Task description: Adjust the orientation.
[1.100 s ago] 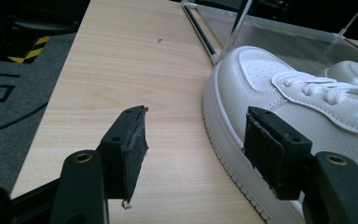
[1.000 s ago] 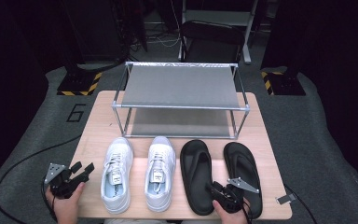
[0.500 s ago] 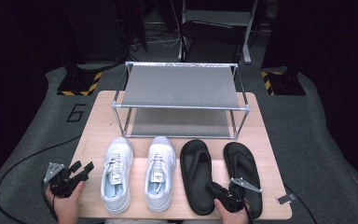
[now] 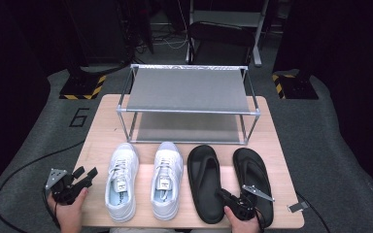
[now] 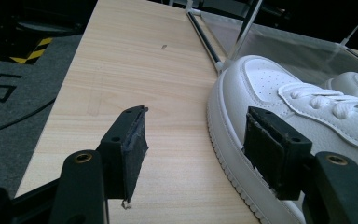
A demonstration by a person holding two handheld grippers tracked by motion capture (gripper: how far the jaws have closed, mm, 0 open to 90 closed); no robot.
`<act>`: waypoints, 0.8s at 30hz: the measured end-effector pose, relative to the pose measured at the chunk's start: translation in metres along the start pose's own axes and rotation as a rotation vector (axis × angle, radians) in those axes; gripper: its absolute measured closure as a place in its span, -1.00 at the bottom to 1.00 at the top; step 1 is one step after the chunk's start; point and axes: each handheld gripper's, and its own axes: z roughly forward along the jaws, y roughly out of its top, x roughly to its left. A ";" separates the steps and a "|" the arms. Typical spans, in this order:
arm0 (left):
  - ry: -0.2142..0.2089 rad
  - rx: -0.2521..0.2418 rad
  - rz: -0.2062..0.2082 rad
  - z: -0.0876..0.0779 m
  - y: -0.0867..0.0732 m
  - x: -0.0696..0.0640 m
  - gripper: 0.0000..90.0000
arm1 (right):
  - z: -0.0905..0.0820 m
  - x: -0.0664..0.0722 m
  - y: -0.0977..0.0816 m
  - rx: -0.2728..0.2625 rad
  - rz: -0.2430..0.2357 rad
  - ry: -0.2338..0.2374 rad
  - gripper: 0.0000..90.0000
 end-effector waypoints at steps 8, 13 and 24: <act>0.007 -0.003 -0.008 -0.001 0.000 0.001 -0.14 | -0.002 0.001 0.000 -0.035 0.011 -0.004 0.49; 0.007 -0.001 -0.006 -0.002 0.001 0.001 -0.14 | -0.005 -0.001 0.001 -0.051 0.027 -0.011 0.49; 0.015 -0.013 -0.012 -0.002 0.000 0.002 -0.14 | -0.013 -0.003 0.006 -0.084 0.060 0.027 0.50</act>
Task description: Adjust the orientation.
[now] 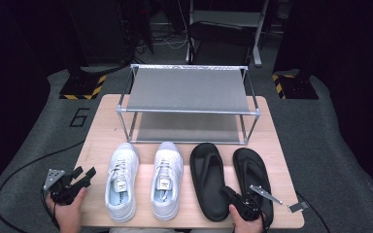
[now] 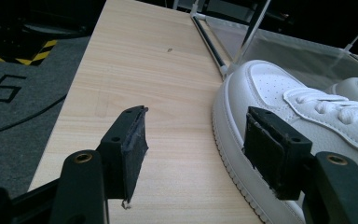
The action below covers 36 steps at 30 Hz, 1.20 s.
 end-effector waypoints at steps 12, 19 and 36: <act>-0.004 0.003 0.003 0.000 0.000 -0.001 -0.14 | -0.004 0.008 0.011 -0.028 -0.037 -0.020 0.49; -0.013 0.012 0.009 0.000 0.000 -0.001 -0.14 | 0.003 0.010 0.013 -0.038 -0.014 -0.024 0.49; -0.013 0.005 -0.003 0.001 0.000 0.000 -0.14 | 0.013 0.015 0.032 -0.093 0.026 0.012 0.49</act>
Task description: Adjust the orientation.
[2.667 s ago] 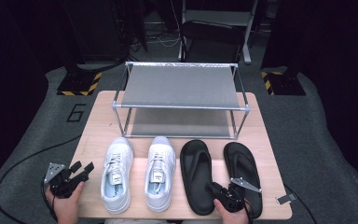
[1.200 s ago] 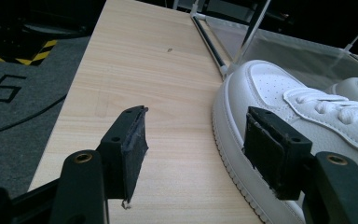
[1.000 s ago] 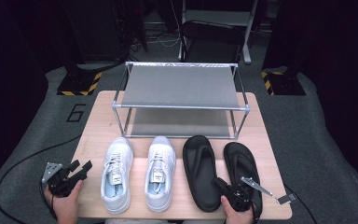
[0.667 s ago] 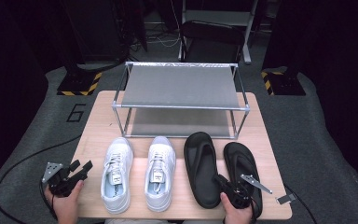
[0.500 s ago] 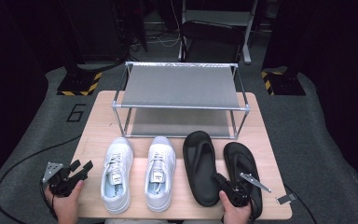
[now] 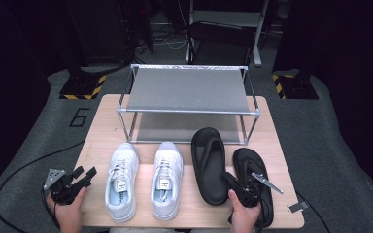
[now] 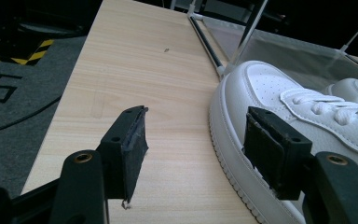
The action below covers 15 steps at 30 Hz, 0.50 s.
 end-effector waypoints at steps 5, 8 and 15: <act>0.000 -0.002 0.000 0.000 0.000 0.000 -0.14 | 0.005 0.000 0.003 -0.006 -0.002 0.006 0.49; -0.001 -0.001 0.000 0.000 0.000 0.001 -0.14 | 0.008 0.001 0.006 -0.003 0.014 0.003 0.49; -0.002 -0.003 -0.002 0.000 0.000 0.001 -0.14 | 0.017 0.003 0.012 -0.012 0.006 0.005 0.49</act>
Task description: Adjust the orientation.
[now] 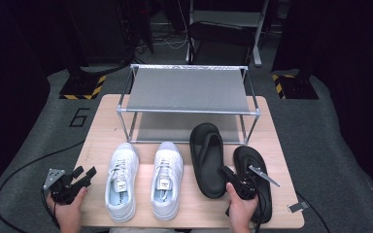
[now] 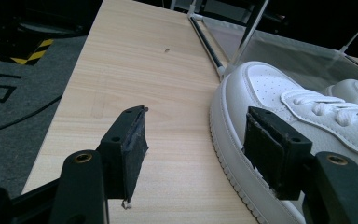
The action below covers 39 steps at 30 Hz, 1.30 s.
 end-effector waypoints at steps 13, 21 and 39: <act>-0.007 0.005 0.002 0.000 0.001 0.000 -0.14 | 0.017 0.012 0.015 -0.016 -0.013 -0.020 0.49; -0.011 0.001 0.002 0.000 0.001 0.000 -0.14 | 0.036 0.022 0.024 -0.012 0.002 -0.021 0.49; -0.013 -0.022 -0.018 0.000 0.001 0.003 -0.14 | 0.114 0.023 0.044 -0.009 0.001 -0.072 0.50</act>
